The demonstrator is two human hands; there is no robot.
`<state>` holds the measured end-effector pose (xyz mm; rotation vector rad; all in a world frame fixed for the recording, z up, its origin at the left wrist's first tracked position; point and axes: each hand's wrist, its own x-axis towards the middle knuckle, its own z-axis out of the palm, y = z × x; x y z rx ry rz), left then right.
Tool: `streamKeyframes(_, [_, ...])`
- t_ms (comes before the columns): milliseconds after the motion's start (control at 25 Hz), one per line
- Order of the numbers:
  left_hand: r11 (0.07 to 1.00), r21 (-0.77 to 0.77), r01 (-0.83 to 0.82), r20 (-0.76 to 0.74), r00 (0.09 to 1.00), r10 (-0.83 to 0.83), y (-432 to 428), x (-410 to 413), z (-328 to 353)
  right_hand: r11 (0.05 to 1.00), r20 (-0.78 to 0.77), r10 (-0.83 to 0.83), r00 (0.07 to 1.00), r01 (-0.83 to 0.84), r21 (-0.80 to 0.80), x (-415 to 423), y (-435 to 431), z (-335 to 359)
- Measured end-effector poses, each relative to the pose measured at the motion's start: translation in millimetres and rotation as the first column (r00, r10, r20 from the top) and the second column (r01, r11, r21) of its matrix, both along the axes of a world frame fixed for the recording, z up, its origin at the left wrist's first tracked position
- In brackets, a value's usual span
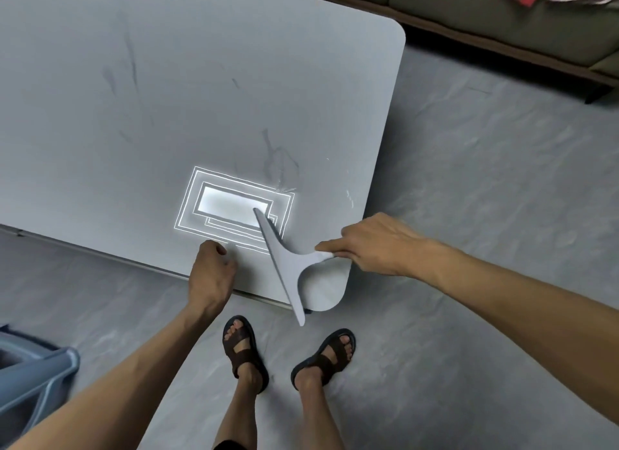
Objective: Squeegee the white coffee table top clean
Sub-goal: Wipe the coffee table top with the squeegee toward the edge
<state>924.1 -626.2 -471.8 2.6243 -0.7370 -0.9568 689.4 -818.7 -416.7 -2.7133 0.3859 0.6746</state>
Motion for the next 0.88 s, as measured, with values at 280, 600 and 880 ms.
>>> streamKeyframes(280, [0.997,-0.025,-0.072,-0.003,0.997,0.072,17.4,36.9,-8.0,0.983,0.015,0.126,0.992,-0.127,0.131,99.9,33.4,-30.8])
streamKeyframes(600, [0.995,-0.073,0.067,-0.055,0.996,-0.071,-15.6,14.6,-8.7,0.993,-0.007,-0.073,0.997,0.074,0.094,78.1,-42.2,-28.9])
streamKeyframes(880, [0.960,-0.073,0.272,0.047,0.962,-0.269,-70.4,-19.8,-5.8,0.919,0.034,-0.390,0.920,0.391,-0.043,-17.9,-95.0,-12.8])
